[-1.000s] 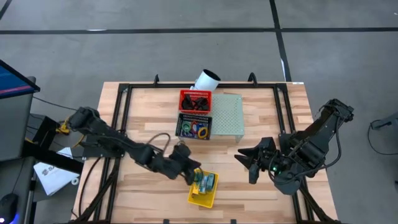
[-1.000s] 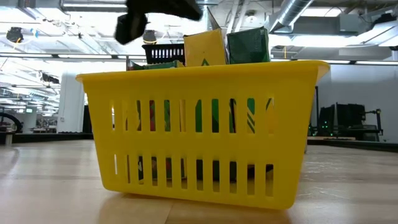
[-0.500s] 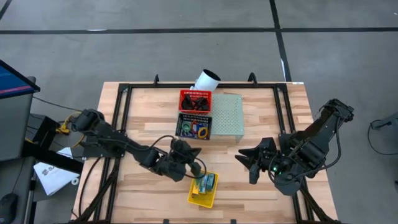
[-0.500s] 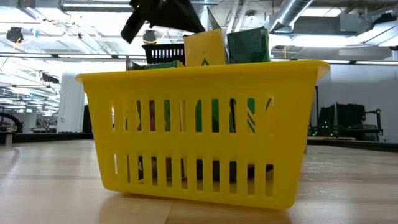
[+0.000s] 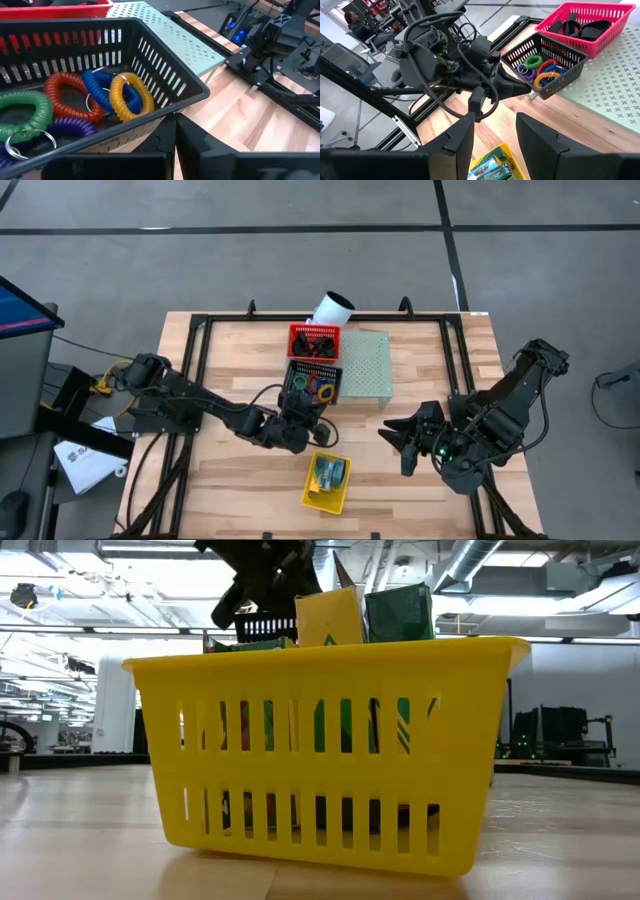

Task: Pick & Place Office Desk Supplies
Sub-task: Put the black bin on the shelf, then put the yellow bin on the shelf

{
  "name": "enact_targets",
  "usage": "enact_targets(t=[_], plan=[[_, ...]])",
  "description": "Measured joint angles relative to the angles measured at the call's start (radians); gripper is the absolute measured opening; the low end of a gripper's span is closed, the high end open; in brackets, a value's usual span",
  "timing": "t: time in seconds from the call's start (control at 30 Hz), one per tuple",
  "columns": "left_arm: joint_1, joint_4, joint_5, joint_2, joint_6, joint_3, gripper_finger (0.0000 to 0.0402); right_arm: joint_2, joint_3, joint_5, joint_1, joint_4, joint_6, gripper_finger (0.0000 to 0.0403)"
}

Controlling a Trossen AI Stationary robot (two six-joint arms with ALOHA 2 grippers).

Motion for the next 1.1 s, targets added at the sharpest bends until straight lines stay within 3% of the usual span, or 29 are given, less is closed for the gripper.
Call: enact_targets(t=[0.3,0.63,1.1], plan=[[0.008,0.043,0.007,0.0,-0.01,0.0,0.0,0.0,0.0,0.0,0.0,0.0,0.0,0.0143],[0.037,0.052,-0.056,0.0,-0.106,0.0,0.0,0.0,0.0,0.001,0.0,0.0,0.0,0.0143],[-0.001,0.167,-0.006,-0.022,-0.096,0.0,0.0,0.0,0.0,0.001,0.008,0.001,0.0,0.0143]])
